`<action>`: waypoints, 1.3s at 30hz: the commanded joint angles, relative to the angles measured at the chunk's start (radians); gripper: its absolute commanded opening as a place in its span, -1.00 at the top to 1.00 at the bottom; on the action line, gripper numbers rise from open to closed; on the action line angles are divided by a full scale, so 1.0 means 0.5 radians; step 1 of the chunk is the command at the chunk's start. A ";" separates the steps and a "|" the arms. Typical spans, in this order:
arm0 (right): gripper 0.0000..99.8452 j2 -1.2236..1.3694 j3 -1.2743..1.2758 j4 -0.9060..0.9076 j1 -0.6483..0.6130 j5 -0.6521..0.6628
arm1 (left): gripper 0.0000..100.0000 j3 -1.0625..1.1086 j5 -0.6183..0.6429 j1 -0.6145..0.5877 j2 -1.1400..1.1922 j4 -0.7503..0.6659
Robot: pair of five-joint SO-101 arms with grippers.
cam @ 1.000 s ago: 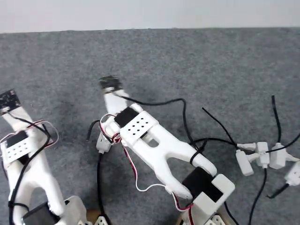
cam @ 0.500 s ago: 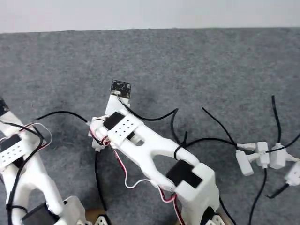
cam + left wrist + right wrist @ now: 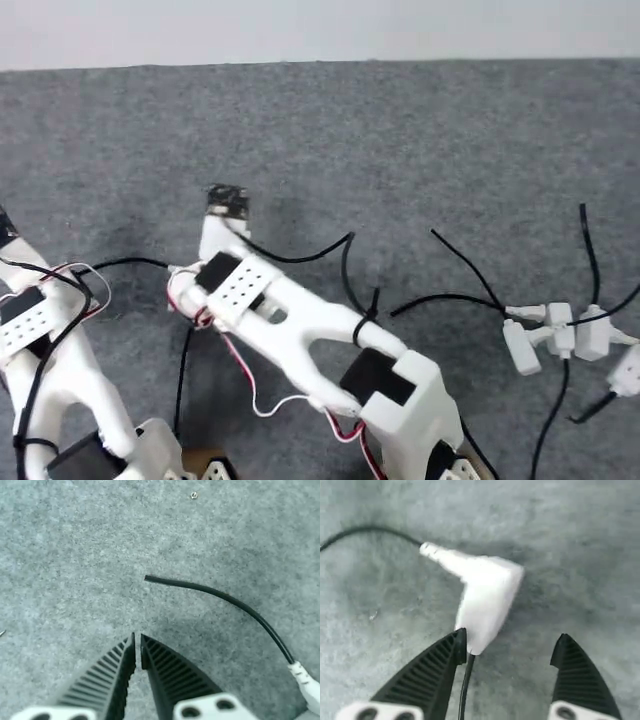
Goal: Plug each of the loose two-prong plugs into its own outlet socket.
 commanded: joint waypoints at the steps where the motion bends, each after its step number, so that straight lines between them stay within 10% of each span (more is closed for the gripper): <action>1: 0.64 0.051 -0.120 -0.176 0.020 0.215 | 0.97 -0.124 0.021 -0.018 -0.006 -0.052; 23: 0.98 0.023 -0.199 0.011 0.370 0.911 | 0.97 -0.112 0.015 -0.009 -0.006 -0.055; 39: 0.98 -0.925 0.141 0.557 1.646 0.918 | 0.97 0.008 -0.350 0.328 -0.025 -0.043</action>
